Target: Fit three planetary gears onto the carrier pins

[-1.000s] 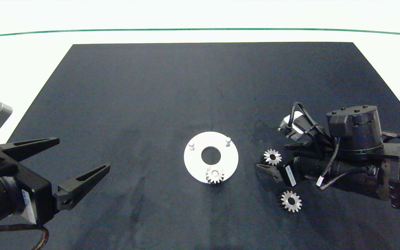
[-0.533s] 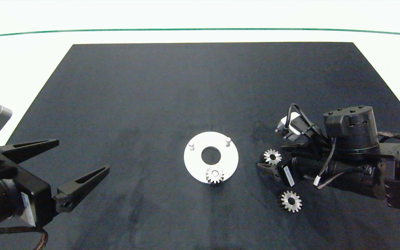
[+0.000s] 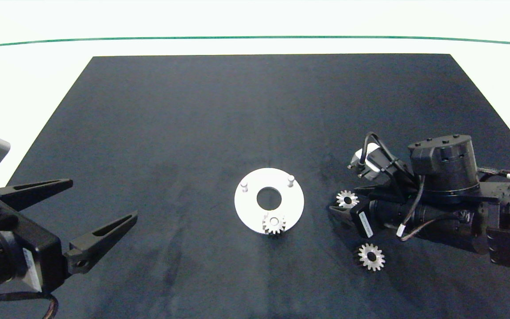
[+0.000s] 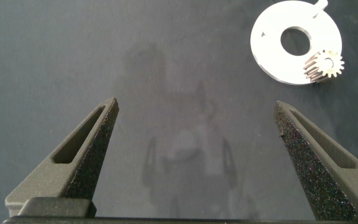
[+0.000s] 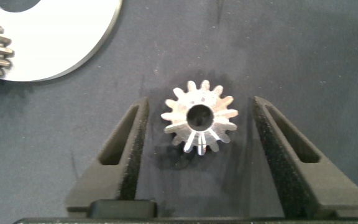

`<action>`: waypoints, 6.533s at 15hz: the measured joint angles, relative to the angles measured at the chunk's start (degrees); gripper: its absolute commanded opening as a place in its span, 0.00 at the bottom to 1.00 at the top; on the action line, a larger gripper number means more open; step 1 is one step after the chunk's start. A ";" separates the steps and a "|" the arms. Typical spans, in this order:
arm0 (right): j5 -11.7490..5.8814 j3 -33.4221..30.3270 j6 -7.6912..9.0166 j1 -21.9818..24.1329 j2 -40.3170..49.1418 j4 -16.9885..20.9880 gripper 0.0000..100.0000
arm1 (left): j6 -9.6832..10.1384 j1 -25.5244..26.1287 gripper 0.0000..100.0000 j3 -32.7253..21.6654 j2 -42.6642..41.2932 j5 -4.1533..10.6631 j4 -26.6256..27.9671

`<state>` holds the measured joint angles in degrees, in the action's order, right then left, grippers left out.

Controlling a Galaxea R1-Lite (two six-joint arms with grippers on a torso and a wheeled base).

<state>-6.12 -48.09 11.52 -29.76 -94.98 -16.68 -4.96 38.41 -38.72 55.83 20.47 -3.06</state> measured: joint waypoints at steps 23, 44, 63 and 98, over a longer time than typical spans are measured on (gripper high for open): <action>-0.79 0.55 0.83 0.00 0.46 0.32 0.16 | 0.00 0.00 1.00 2.32 -1.54 0.04 -0.02; -0.52 -30.32 0.09 -15.31 -11.42 14.01 0.16 | 0.23 -0.82 1.00 3.41 -15.51 0.39 0.59; -3.66 -50.73 2.28 -18.47 -22.08 30.29 0.16 | 0.59 -0.71 1.00 3.66 -16.25 0.39 0.56; -6.25 -51.25 1.76 -18.90 -24.32 32.74 1.00 | 0.59 -0.71 1.00 6.22 -17.03 0.41 0.54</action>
<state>-12.37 -99.34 13.28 -48.65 -119.30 16.07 -4.38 37.71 -32.50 38.80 20.88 -2.52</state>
